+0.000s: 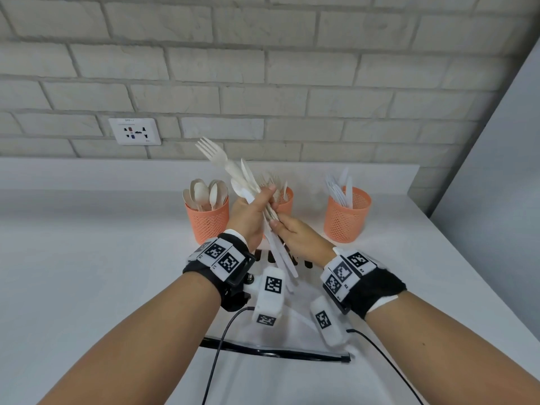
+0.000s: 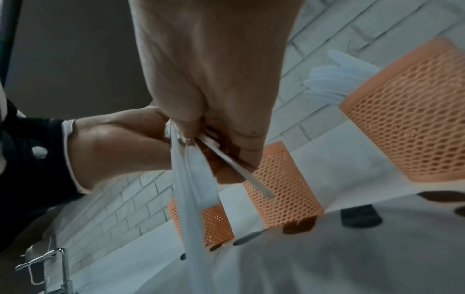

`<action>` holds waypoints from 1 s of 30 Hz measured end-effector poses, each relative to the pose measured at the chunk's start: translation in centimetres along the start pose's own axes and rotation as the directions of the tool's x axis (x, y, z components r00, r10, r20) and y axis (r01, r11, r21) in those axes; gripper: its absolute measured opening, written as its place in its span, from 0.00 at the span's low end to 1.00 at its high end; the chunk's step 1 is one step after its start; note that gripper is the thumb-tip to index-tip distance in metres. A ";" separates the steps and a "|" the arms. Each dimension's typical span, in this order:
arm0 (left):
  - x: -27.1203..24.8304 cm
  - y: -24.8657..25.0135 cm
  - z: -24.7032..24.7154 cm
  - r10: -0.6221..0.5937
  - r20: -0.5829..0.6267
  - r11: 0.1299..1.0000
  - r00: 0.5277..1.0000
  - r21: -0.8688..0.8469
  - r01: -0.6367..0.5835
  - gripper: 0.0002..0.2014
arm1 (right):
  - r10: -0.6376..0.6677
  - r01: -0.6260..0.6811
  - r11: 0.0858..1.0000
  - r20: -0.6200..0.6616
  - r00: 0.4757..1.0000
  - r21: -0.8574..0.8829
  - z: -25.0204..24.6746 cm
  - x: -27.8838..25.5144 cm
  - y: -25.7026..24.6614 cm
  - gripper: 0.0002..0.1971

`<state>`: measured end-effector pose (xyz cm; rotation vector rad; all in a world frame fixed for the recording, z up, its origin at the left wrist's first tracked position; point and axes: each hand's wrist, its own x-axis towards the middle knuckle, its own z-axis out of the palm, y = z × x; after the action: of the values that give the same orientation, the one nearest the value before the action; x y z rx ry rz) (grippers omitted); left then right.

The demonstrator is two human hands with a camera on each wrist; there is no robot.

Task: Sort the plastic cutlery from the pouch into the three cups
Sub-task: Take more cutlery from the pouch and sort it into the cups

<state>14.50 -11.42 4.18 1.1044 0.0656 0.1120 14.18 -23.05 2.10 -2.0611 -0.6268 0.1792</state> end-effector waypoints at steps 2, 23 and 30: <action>0.2 -0.2 -0.2 0.017 -0.067 0.999 0.998 0.047 -0.014 0.10 | 0.066 -0.065 0.998 0.011 0.998 -0.023 0.2 -0.1 -0.1 0.18; 0.5 -0.1 -2.3 0.004 -0.227 0.993 0.974 0.114 0.023 0.13 | 0.493 -0.089 0.754 0.471 0.732 -0.651 0.2 -4.9 1.3 0.15; 0.2 0.7 -2.6 -0.008 -0.299 0.999 0.954 0.037 0.020 0.08 | 0.451 -0.051 0.772 0.489 0.746 -0.634 -0.1 -5.4 1.5 0.10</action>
<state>14.38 -8.78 3.66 1.1194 0.3487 0.2662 10.11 -26.41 0.30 -2.7166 -0.8529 0.9900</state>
